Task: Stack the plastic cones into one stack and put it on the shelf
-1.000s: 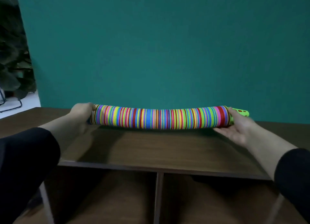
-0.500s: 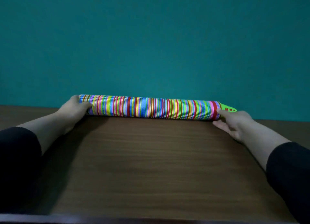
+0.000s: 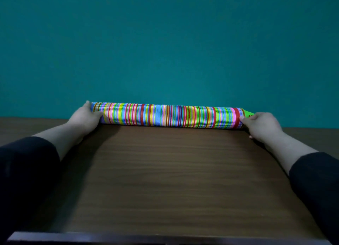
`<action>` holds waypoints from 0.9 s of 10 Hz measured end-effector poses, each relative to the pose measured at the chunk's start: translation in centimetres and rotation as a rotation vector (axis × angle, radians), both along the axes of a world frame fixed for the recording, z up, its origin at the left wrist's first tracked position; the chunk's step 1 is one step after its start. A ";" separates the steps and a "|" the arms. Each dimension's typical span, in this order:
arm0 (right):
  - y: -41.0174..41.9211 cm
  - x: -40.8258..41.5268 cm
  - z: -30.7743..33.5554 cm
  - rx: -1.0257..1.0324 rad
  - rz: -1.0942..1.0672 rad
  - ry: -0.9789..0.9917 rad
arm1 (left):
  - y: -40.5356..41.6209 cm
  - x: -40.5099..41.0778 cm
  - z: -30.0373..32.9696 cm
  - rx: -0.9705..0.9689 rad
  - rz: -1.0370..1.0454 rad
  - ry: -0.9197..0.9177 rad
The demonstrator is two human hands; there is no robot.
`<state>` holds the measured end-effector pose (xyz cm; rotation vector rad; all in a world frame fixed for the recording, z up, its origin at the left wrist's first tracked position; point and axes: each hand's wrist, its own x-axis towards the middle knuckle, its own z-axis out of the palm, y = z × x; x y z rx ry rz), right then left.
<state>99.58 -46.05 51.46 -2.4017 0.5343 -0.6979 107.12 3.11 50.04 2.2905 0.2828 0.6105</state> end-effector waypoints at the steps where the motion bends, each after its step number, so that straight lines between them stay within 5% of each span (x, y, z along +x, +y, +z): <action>1: -0.1 -0.7 0.5 0.057 -0.075 -0.070 | 0.5 -0.4 -0.1 -0.127 0.028 -0.033; 5: 1.0 -2.1 0.4 0.065 0.032 0.074 | 1.0 -0.4 0.0 -0.106 -0.081 0.057; 7: 1.2 -2.6 0.4 0.072 0.030 0.042 | -0.6 -1.2 0.2 -0.002 0.004 0.029; 9: 4.2 -8.2 2.0 0.039 0.188 -0.012 | -2.4 -8.5 0.8 0.027 -0.146 -0.099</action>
